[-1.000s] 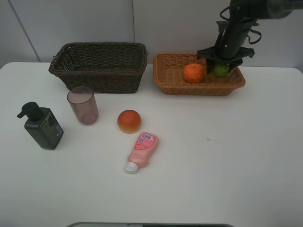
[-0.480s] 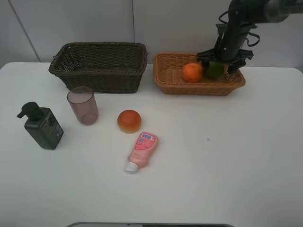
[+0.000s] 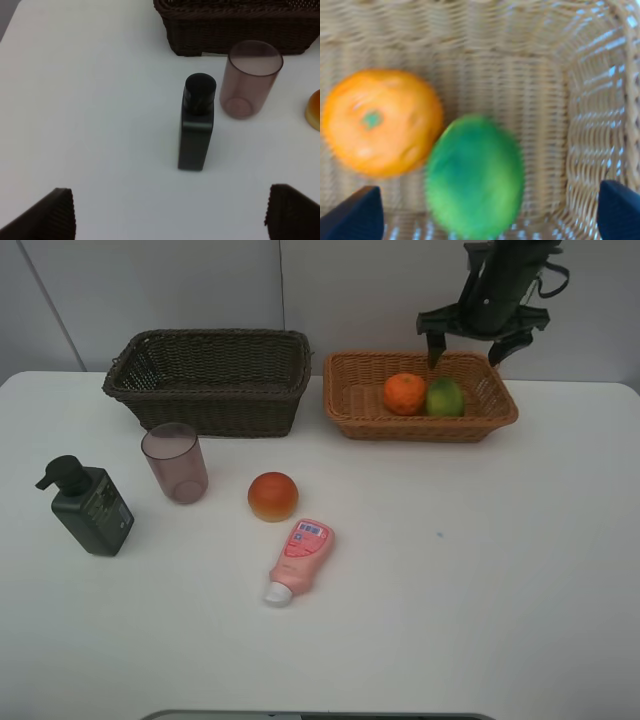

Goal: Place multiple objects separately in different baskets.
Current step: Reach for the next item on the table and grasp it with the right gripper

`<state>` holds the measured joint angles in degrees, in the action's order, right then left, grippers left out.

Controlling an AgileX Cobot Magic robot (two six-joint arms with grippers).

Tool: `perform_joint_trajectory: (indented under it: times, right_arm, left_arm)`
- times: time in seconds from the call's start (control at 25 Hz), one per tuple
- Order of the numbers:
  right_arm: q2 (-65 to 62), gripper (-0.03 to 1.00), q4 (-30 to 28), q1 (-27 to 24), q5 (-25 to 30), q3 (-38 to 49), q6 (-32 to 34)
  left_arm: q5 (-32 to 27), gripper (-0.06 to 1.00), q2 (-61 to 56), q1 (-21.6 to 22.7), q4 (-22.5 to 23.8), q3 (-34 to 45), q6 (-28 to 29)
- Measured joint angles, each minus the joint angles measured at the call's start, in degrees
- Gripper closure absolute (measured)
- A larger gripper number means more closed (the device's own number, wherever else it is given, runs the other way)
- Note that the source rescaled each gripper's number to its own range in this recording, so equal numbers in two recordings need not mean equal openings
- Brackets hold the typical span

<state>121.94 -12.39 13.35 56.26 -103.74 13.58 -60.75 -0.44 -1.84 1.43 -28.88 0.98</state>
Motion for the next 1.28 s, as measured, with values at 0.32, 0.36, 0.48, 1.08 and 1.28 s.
perform_joint_trajectory:
  times: [0.32, 0.36, 0.48, 1.08, 1.28]
  right_arm:
    - [-1.45, 0.11, 1.20, 8.74, 7.31, 0.00, -4.68]
    - [-1.45, 0.11, 1.96, 10.30, 7.57, 0.00, -5.13]
    - [-1.93, 0.11, 4.49, 15.01, 7.70, 0.00, -6.40]
    - [-2.42, 0.11, 7.92, 34.30, 7.64, 0.00, -4.51]
    - [-1.88, 0.07, 6.67, 35.77, 6.10, 0.00, -0.11]
  left_arm:
    - [0.00, -0.04, 0.00, 0.00, 0.00, 0.00, 0.00]
    - [0.00, -0.04, 0.00, 0.00, 0.00, 0.00, 0.00]
    - [0.00, -0.04, 0.00, 0.00, 0.00, 0.00, 0.00]
    - [0.00, -0.04, 0.00, 0.00, 0.00, 0.00, 0.00]
    - [0.00, -0.04, 0.00, 0.00, 0.00, 0.00, 0.00]
